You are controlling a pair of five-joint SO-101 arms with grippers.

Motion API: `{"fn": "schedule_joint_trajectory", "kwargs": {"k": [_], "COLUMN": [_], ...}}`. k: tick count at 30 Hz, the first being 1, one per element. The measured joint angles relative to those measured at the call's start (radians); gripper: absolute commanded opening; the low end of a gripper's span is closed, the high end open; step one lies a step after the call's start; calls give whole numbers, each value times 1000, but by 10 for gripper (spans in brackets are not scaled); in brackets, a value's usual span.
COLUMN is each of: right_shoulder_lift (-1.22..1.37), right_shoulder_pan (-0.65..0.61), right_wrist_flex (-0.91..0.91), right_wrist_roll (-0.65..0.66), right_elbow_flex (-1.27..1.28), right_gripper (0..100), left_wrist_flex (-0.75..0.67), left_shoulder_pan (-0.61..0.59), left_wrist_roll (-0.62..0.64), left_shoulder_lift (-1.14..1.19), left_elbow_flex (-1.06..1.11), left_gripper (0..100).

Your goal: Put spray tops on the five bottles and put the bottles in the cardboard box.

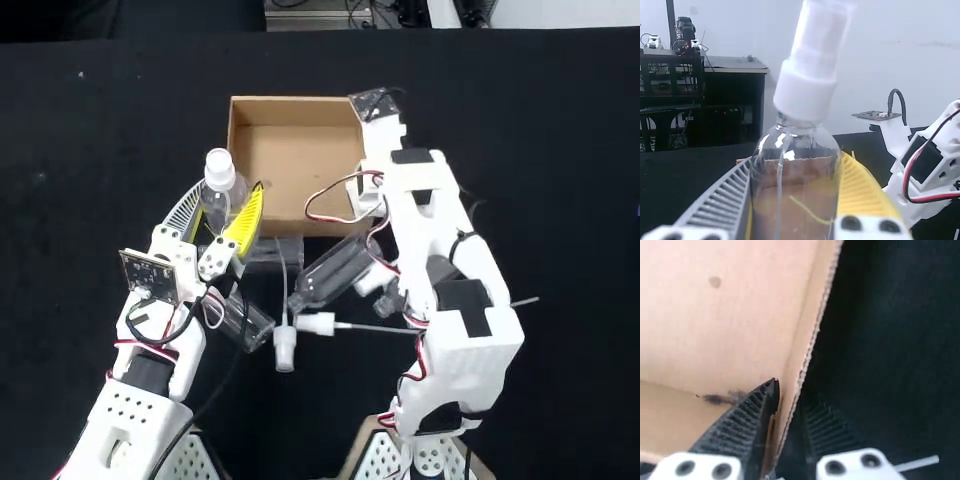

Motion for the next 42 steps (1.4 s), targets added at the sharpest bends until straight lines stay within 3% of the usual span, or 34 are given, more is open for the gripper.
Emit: {"fn": "schedule_joint_trajectory", "kwargs": {"k": [5,23,26,36,42], "right_shoulder_lift": [-3,-198,-198,-307,-417], "right_shoulder_pan": [11,15,15,12,14], "right_wrist_flex": [52,86,86,75,17], "right_wrist_roll": [31,399,377,54,61], "right_elbow_flex": [-2,170,181,356,470], "right_gripper": [10,10,10,10,10], "left_wrist_flex": [0,0,0,0,0], "left_shoulder_pan": [0,0,0,0,0], "left_wrist_roll": [0,0,0,0,0], "left_shoulder_lift": [0,0,0,0,0], "left_elbow_flex": [0,0,0,0,0], "left_gripper": [36,36,36,36,36]}}
